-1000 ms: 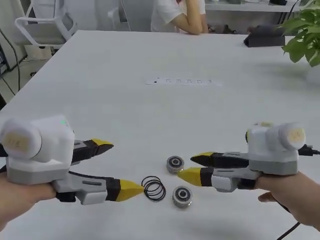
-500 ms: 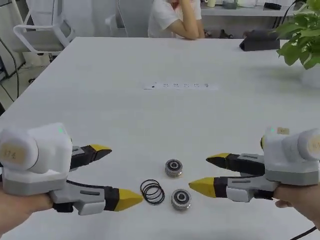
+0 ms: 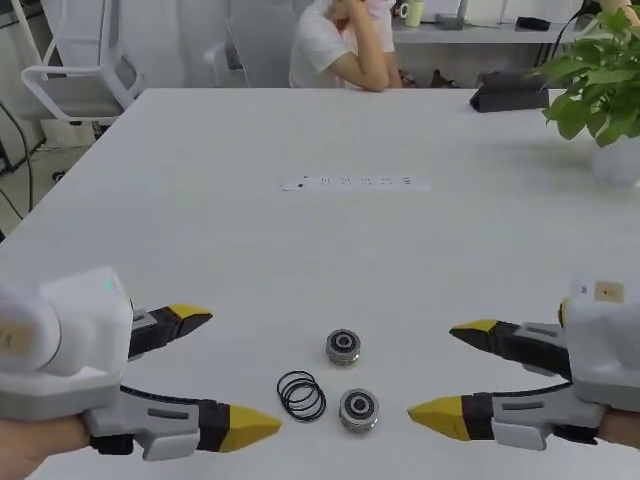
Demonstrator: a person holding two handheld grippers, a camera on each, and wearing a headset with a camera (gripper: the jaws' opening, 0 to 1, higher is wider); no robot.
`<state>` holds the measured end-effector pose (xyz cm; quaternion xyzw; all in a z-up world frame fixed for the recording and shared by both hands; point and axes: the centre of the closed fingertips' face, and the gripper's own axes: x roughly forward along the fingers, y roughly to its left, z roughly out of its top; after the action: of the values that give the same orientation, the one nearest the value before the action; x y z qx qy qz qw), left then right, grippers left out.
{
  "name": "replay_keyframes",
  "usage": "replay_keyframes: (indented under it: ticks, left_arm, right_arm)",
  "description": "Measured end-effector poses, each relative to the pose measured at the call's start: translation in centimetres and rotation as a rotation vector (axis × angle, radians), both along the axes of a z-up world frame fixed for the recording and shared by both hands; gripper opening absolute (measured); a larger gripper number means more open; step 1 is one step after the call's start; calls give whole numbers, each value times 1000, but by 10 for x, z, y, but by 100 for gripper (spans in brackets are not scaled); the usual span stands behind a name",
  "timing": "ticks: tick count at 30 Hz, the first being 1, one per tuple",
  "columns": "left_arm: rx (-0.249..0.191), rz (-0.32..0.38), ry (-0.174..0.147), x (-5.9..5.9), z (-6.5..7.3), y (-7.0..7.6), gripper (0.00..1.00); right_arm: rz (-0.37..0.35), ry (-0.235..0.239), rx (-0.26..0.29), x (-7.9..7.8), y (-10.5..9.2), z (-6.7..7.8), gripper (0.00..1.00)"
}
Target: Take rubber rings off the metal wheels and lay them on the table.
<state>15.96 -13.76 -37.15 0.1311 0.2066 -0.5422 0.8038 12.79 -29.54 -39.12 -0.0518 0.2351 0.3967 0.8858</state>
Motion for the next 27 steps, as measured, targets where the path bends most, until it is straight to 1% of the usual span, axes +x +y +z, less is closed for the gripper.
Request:
replay_keyframes:
  ticks: [5, 9, 14, 23, 27]
  left_arm:
    - [8, -5, -1, -2, -1, 1, 87]
    - [19, -11, -12, -5, 0, 3, 88]
    - [19, -5, -14, -7, 2, 6, 90]
    - [22, 8, -16, -11, 2, 12, 90]
    - [25, 11, -16, -14, 2, 13, 91]
  right_arm:
    - [5, -11, -20, -5, -1, 1, 74]
    - [11, -19, -35, -7, 0, 1, 76]
    - [14, -21, -53, -11, -1, 0, 77]
    - [-8, -18, -43, -17, -5, 0, 80]
    - [-16, -19, -39, -19, -6, 0, 81]
